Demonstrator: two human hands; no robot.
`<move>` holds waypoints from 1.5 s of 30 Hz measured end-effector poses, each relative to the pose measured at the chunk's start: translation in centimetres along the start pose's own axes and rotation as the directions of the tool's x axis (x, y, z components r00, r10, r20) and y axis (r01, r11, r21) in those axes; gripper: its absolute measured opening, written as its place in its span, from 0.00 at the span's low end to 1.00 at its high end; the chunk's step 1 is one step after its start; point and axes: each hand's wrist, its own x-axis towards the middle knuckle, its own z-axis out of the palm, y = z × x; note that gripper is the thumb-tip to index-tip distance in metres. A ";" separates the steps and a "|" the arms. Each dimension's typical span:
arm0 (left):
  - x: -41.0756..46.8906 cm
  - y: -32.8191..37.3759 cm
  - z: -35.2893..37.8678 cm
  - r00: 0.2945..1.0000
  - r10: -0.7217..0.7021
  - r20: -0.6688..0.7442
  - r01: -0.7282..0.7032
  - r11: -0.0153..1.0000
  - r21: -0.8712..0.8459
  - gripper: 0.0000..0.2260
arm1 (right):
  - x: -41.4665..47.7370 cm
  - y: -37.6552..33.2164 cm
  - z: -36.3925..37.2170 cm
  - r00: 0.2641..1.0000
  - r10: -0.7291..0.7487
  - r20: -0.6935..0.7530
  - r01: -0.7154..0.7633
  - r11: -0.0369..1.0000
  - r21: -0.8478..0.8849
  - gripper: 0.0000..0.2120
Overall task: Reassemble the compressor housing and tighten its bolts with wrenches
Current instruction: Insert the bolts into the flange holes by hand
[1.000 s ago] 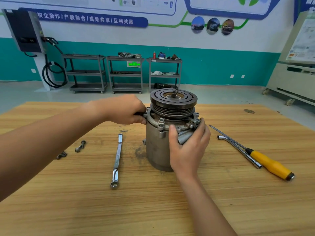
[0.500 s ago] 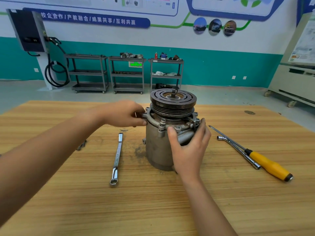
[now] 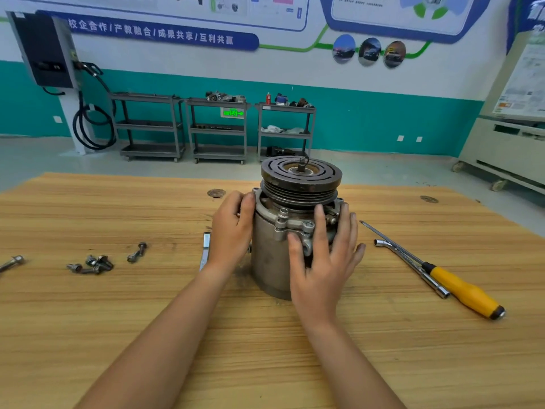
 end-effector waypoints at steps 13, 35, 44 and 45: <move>-2.0 1.8 2.1 0.898 -0.417 -0.141 0.310 0.827 -0.469 0.10 | 0.8 0.7 -0.8 0.876 0.434 0.212 -0.476 0.699 0.533 0.35; -2.3 3.5 2.2 0.788 -0.570 -0.233 0.348 0.724 -0.595 0.06 | 2.8 2.5 -2.9 0.752 0.457 0.475 -0.660 0.528 0.535 0.31; -2.2 3.7 1.5 0.792 -0.594 -0.139 0.416 0.692 -0.590 0.06 | 2.4 2.2 -3.0 0.763 0.457 0.457 -0.643 0.601 0.475 0.33; -2.1 3.6 1.1 0.812 -0.573 -0.106 0.428 0.709 -0.561 0.05 | 2.4 2.0 -3.1 0.762 0.454 0.462 -0.645 0.593 0.482 0.33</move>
